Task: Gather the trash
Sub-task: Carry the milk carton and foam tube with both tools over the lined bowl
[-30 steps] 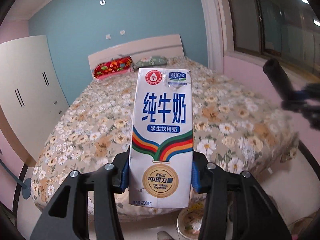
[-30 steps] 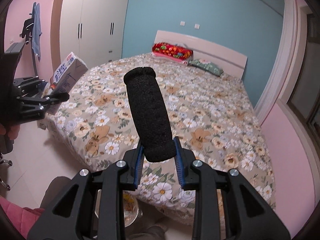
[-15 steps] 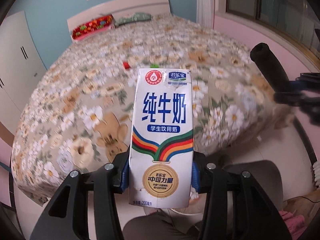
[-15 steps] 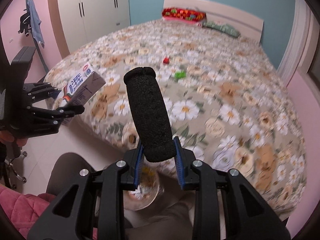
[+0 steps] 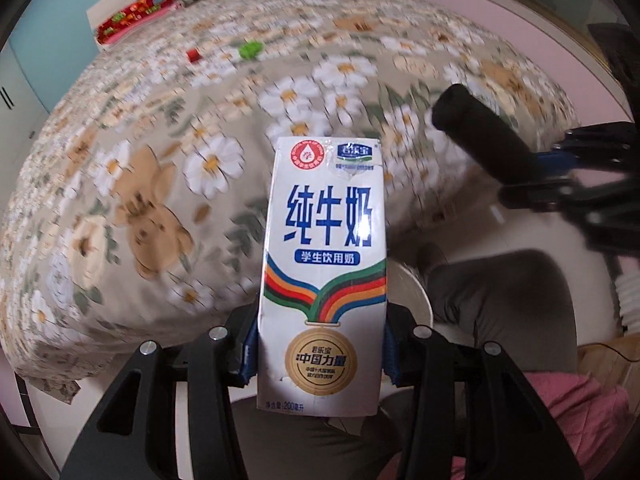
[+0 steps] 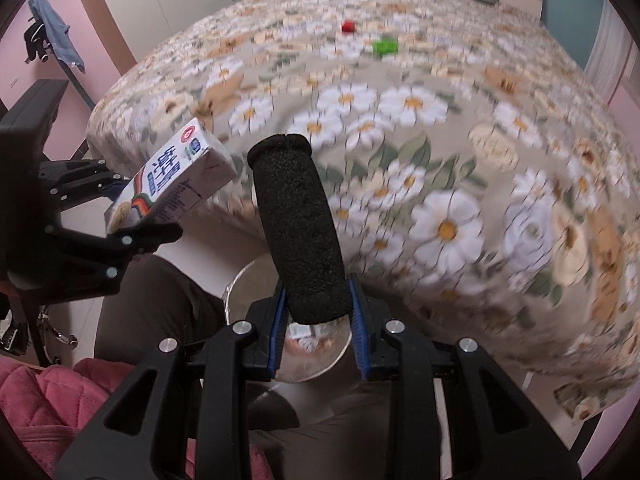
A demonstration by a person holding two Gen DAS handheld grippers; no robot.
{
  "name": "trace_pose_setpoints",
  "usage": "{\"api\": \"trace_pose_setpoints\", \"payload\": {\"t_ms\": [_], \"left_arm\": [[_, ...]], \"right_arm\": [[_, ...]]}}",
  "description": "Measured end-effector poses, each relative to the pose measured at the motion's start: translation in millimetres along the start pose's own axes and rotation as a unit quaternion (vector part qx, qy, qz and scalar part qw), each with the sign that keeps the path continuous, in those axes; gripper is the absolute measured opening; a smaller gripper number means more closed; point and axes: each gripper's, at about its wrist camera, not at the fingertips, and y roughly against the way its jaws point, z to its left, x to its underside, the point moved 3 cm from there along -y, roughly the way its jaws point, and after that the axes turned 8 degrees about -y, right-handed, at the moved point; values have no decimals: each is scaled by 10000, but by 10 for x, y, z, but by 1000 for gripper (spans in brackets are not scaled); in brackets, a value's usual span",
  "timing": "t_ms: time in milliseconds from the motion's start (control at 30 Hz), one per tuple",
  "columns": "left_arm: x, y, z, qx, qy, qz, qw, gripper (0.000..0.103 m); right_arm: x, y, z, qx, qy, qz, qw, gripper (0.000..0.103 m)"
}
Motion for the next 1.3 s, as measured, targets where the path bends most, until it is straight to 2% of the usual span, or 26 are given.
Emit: {"api": "trace_pose_setpoints", "payload": {"t_ms": [333, 633, 933, 1133, 1300], "left_arm": [[366, -472, -204, 391, -118, 651, 9970, 49], [565, -967, -374, 463, -248, 1119, 9923, 49], [715, -1565, -374, 438, -125, 1596, 9861, 49], [796, -1894, -361, 517, -102, 1743, 9833, 49], [833, -2085, -319, 704, 113, 1764, 9817, 49]], "right_arm": [[420, -662, -76, -131, -324, 757, 9965, 30], [710, -1307, -112, -165, -583, 1413, 9881, 30], [921, -1861, -87, -186, -795, 1911, 9782, 30], [1061, -2196, -107, -190, -967, 2208, 9703, 30], [1196, -2439, -157, -163, -1114, 2485, 9621, 30]]}}
